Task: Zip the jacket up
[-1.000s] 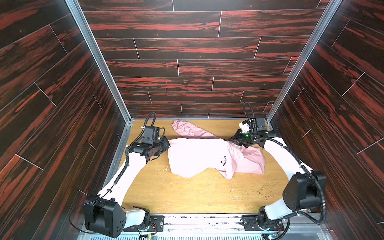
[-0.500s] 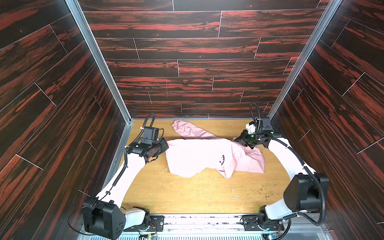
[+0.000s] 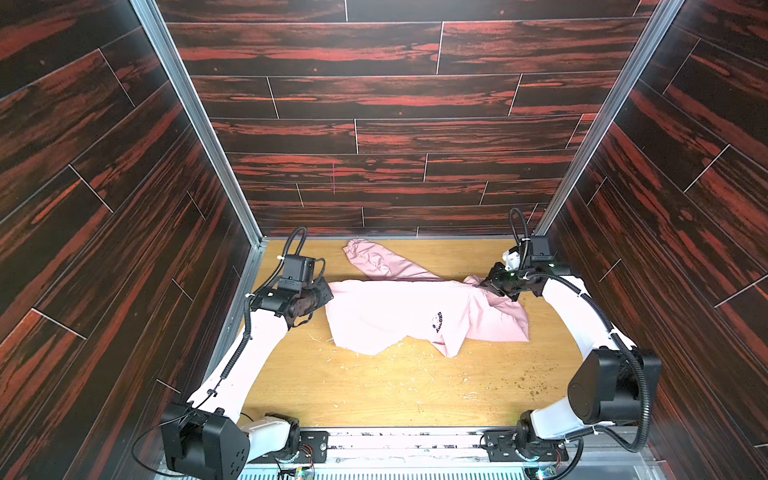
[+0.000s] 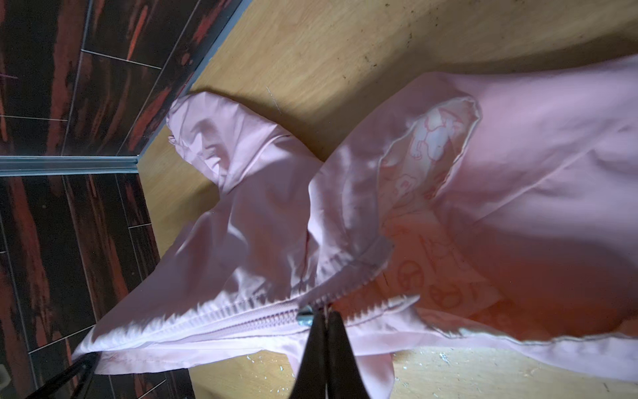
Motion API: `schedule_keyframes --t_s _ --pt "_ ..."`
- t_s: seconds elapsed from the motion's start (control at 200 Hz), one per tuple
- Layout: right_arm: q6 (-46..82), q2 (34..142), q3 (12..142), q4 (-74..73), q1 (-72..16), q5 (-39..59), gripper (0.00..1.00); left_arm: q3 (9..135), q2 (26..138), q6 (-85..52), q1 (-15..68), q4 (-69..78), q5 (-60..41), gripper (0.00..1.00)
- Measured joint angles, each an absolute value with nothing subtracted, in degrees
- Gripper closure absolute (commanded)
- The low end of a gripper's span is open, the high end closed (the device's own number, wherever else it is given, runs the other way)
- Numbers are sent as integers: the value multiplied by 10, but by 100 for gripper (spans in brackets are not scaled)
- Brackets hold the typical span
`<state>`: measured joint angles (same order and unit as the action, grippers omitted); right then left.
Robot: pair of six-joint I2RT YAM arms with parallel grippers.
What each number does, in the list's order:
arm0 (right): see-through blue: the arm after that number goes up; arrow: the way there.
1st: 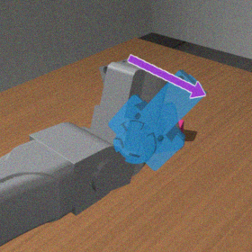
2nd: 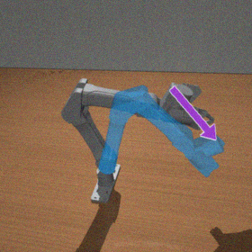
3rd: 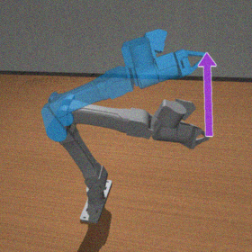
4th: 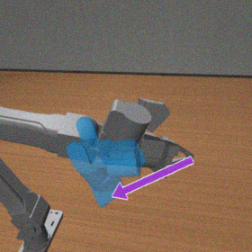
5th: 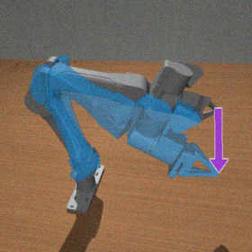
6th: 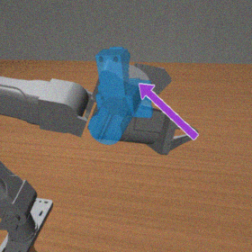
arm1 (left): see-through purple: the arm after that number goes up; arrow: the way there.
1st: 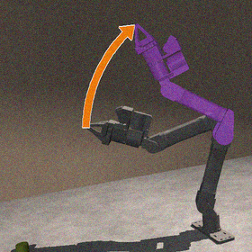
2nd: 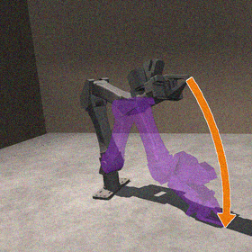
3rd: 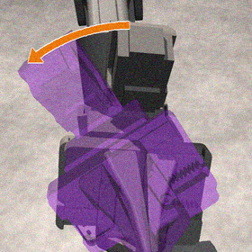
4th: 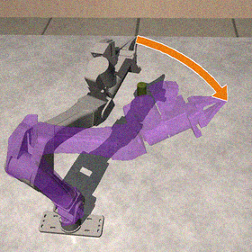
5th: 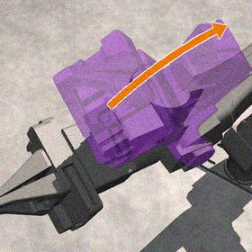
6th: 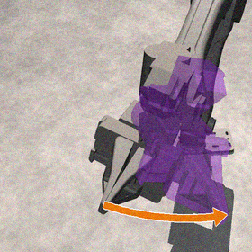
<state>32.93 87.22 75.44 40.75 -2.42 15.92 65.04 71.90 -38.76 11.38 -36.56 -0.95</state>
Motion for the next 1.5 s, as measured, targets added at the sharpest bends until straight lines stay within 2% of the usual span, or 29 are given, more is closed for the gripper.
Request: schedule_keyframes --t_s 0.386,1.122,1.142,1.187,1.217,1.222,1.232,1.247,1.302,1.343,1.498 --pt "323 868 754 424 -2 133 100 650 717 -385 109 -379 3 100" --pt "308 868 754 420 3 167 100 650 715 -383 103 -378 0 100" --pt "308 868 754 420 3 169 96 650 715 -383 103 -378 0 95" --pt "306 868 754 420 4 173 73 650 715 -379 102 -378 1 62" --pt "303 868 754 420 4 175 60 651 715 -381 102 -378 4 45" --pt "303 868 754 420 4 175 58 651 715 -380 102 -378 5 39" --pt "305 868 755 420 4 175 54 651 715 -376 102 -378 7 15" --pt "301 868 755 420 4 176 49 652 715 -380 102 -380 9 3" --pt "297 868 755 420 4 174 39 657 715 -377 101 -386 21 1" --pt "291 868 755 420 4 170 34 665 715 -377 100 -394 33 0" --pt "279 868 778 433 5 142 31 686 702 -366 96 -408 72 0"
